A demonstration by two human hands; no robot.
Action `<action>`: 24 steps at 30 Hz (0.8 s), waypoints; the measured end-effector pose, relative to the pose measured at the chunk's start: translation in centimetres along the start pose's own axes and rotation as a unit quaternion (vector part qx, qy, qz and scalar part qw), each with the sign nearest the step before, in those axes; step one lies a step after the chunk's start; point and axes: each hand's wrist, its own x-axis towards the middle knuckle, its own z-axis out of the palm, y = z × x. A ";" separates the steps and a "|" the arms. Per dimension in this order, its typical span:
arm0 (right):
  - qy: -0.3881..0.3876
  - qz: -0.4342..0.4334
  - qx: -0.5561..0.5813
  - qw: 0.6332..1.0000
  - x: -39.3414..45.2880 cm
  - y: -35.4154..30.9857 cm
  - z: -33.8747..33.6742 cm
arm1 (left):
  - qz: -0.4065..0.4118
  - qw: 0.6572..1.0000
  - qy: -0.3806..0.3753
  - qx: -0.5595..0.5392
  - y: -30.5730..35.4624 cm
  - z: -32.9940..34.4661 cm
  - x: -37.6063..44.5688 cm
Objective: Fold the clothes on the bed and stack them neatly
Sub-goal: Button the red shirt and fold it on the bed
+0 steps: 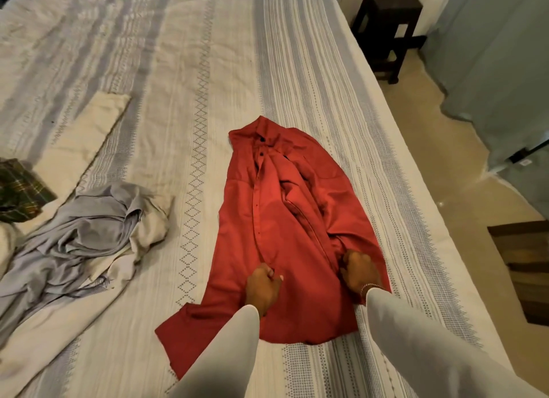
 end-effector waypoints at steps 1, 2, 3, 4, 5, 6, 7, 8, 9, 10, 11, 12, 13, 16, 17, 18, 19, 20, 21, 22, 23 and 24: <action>0.009 -0.003 0.006 1.000 -0.1 0.0 0.1 | 0.012 1.000 0.010 -0.006 0.1 0.1 -0.2; 0.023 -0.007 0.017 1.000 -0.3 0.0 0.0 | 0.017 0.999 0.025 -0.015 0.0 0.1 -0.2; 0.039 -0.009 0.032 0.999 -0.3 0.1 0.1 | 0.020 0.999 0.040 -0.023 0.0 0.0 -0.3; 0.053 -0.007 0.050 0.997 -0.6 0.2 0.0 | 0.019 0.998 0.053 -0.028 0.0 -0.2 -0.4; 0.066 -0.008 0.074 0.995 -0.8 0.3 0.0 | 0.019 0.997 0.064 -0.030 -0.1 -0.6 -0.5; 0.081 -0.011 0.104 0.991 -1.3 0.5 -0.2 | 0.022 0.996 0.075 -0.034 -0.2 -1.1 -0.8; 0.099 -0.015 0.136 0.986 -1.6 0.6 -0.3 | 0.027 0.995 0.086 -0.037 -0.1 -1.7 -1.1; 0.115 -0.014 0.163 0.980 -2.0 0.7 -0.6 | 0.032 0.994 0.096 -0.038 -0.1 -2.6 -1.3; 0.132 -0.015 0.182 0.974 -2.3 0.7 -1.0 | 0.036 0.993 0.106 -0.034 0.1 -3.7 -1.6; 0.149 -0.013 0.197 0.969 -2.8 0.5 -1.6 | 0.040 0.992 0.118 -0.026 0.2 -5.1 -1.9; 0.166 -0.009 0.213 0.963 -3.1 0.3 -2.1 | 0.042 0.991 0.130 -0.012 0.5 -6.6 -2.1; 0.178 0.002 0.229 0.957 -3.4 -0.2 -2.8 | 0.041 0.989 0.143 0.003 0.7 -8.3 -2.3; 0.190 0.013 0.243 0.951 -3.6 -0.5 -3.4 | 0.039 0.986 0.159 0.019 0.8 -10.1 -2.5; 0.214 0.037 0.284 0.934 -5.1 -2.2 -6.0 | 0.041 0.977 0.201 0.064 1.1 -16.5 -3.5; 0.219 0.049 0.306 0.925 -5.5 -2.7 -6.7 | 0.047 0.972 0.215 0.082 1.1 -18.4 -3.7; 0.219 0.069 0.335 0.914 -5.9 -3.2 -7.4 | 0.050 0.967 0.226 0.108 1.1 -20.3 -3.8; 0.215 0.092 0.366 0.901 -6.2 -3.7 -8.0 | 0.052 0.959 0.240 0.142 1.1 -22.2 -4.0; 0.207 0.117 0.391 0.889 -6.3 -4.1 -8.6 | 0.050 0.950 0.253 0.173 1.1 -24.0 -4.3; 0.196 0.136 0.408 0.881 -6.6 -4.5 -9.3 | 0.045 0.942 0.270 0.195 1.1 -25.8 -4.8; 0.179 0.150 0.412 0.881 -6.8 -4.9 -10.1 | 0.036 0.934 0.286 0.209 1.1 -27.5 -5.2; 0.157 0.153 0.406 0.887 -6.9 -5.2 -10.7 | 0.020 0.926 0.306 0.219 1.3 -29.0 -5.6; 0.132 0.145 0.391 0.899 -7.3 -5.6 -11.3 | -0.001 0.917 0.329 0.226 1.5 -30.6 -6.2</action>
